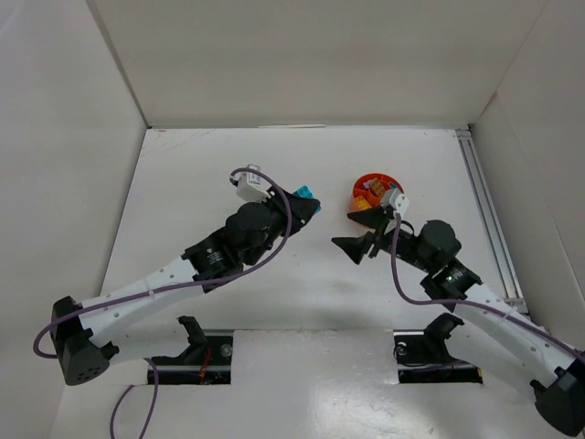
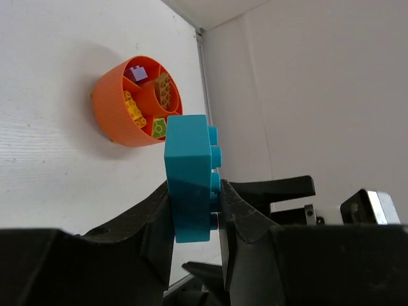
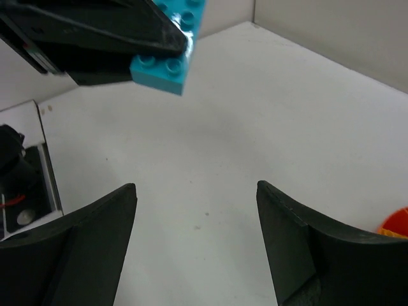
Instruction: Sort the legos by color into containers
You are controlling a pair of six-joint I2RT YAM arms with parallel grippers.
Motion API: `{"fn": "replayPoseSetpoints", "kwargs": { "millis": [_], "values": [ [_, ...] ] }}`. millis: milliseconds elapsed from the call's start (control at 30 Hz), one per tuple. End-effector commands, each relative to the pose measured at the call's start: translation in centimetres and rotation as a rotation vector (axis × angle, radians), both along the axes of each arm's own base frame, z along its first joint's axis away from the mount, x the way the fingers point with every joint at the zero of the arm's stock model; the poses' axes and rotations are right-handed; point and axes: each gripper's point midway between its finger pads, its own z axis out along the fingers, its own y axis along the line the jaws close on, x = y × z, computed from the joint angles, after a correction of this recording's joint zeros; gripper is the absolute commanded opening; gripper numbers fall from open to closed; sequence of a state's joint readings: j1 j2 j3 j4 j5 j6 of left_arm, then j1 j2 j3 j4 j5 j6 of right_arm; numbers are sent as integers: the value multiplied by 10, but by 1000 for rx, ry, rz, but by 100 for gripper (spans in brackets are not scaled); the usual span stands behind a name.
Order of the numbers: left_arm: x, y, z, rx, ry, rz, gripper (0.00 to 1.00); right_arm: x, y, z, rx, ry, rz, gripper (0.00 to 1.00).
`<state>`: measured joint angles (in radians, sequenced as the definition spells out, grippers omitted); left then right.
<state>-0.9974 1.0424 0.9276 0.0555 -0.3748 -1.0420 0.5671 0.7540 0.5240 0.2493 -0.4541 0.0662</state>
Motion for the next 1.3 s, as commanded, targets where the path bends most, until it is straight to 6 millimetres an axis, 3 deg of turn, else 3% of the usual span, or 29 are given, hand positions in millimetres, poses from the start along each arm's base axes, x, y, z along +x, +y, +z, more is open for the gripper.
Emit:
{"fn": "replayPoseSetpoints", "kwargs": {
  "millis": [0,67,200,233,300,467,500,533,867,967,1200,1267],
  "values": [
    [5,-1,24,-156,-15,43,0,9,8,72,255,-131,-130,81],
    [4,-4,26,-186,-16,30,0,12,9,91,320,-167,-182,81],
    [3,-2,24,-214,0,34,0,16,19,103,368,-171,-210,81],
    [2,-1,31,-241,-7,33,0,20,23,97,364,-157,-209,81],
    [2,-1,31,-241,-7,33,0,20,27,108,407,-175,-192,81],
    [-1,1,30,-265,-8,24,0,28,36,113,442,-149,-198,81],
    [-2,2,41,-298,-29,22,0,29,40,113,443,-143,-200,81],
    [-2,2,35,-296,-18,23,0,30,40,115,453,-150,-199,81],
    [-7,-4,40,-322,-29,-19,0,22,70,134,441,-190,-52,81],
    [-7,-1,39,-322,-30,-9,0,18,80,130,407,-179,0,81],
    [-14,-4,41,-337,-46,-33,0,31,73,121,421,-140,-82,79],
    [-17,-6,41,-337,-44,-42,0,28,71,133,470,-159,-83,76]
  ]
}}
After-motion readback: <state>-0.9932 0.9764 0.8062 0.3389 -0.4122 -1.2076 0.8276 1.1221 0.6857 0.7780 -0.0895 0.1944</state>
